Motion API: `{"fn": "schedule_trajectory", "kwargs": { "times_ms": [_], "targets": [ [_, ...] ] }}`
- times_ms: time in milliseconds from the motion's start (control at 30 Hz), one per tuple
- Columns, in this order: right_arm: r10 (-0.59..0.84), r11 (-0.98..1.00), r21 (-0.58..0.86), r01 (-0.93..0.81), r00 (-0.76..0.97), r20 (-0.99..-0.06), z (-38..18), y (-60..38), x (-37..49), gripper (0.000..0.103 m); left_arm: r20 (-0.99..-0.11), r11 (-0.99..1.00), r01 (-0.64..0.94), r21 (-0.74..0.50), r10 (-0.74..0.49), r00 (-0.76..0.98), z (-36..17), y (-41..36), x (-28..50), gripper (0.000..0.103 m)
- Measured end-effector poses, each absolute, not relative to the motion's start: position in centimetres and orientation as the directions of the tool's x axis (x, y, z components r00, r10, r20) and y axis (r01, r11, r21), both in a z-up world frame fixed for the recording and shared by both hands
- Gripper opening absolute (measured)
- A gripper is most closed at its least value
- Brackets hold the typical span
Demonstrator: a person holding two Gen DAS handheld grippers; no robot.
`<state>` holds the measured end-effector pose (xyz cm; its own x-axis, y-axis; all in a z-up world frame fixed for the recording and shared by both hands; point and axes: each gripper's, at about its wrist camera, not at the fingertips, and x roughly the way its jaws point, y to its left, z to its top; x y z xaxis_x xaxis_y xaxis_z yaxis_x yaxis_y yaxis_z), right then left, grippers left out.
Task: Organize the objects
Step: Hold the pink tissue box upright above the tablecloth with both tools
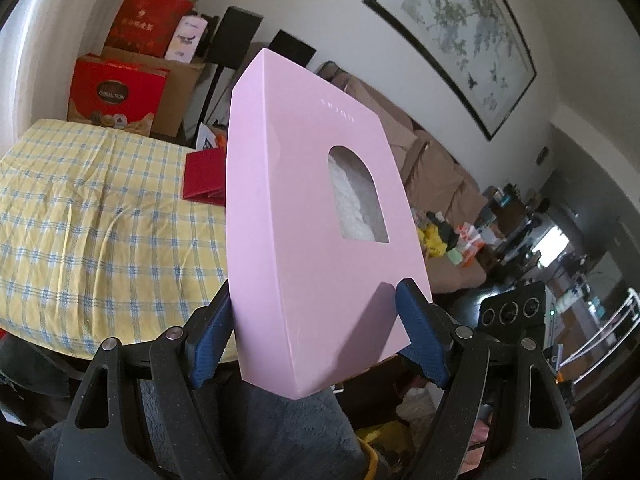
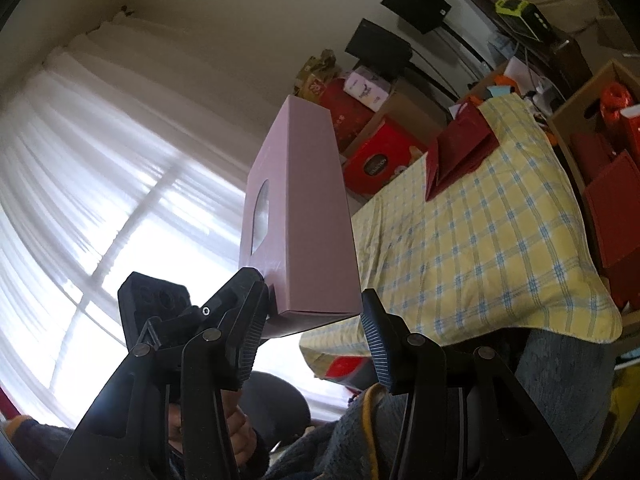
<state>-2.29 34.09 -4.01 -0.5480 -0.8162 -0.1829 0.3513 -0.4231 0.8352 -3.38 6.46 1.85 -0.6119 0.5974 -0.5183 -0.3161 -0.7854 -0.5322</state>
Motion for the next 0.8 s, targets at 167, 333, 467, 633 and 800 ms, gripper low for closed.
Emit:
{"fn": "schedule_trajectory", "kwargs": {
  "times_ms": [167, 333, 467, 633, 800],
  "targets": [
    [-0.820, -0.412, 0.843, 0.346, -0.544, -0.178, -4.4, 35.6, -2.4, 0.049, -0.530, -0.787, -0.312, -0.533, 0.598, -0.601, 1.8, 8.1, -3.4, 0.077],
    [-0.818, -0.406, 0.848, 0.339, -0.549, -0.172, -4.4, 37.5, -2.7, 0.049, -0.539, -0.795, -0.337, -0.505, 0.595, -0.596, 2.2, 10.4, -4.0, 0.077],
    [-0.810, -0.397, 0.861, 0.318, -0.562, -0.167, -4.6, 39.5, -2.9, 0.049, -0.546, -0.790, -0.370, -0.488, 0.607, -0.577, 2.5, 12.7, -4.5, 0.077],
    [-0.800, -0.397, 0.865, 0.308, -0.578, -0.161, -4.4, 42.1, -2.9, 0.049, -0.543, -0.781, -0.415, -0.467, 0.624, -0.563, 3.0, 15.4, -4.8, 0.077],
    [-0.783, -0.399, 0.870, 0.289, -0.602, -0.160, -4.4, 44.6, -2.9, 0.049, -0.545, -0.768, -0.447, -0.458, 0.640, -0.542, 3.1, 18.1, -5.3, 0.077]
  ]
}}
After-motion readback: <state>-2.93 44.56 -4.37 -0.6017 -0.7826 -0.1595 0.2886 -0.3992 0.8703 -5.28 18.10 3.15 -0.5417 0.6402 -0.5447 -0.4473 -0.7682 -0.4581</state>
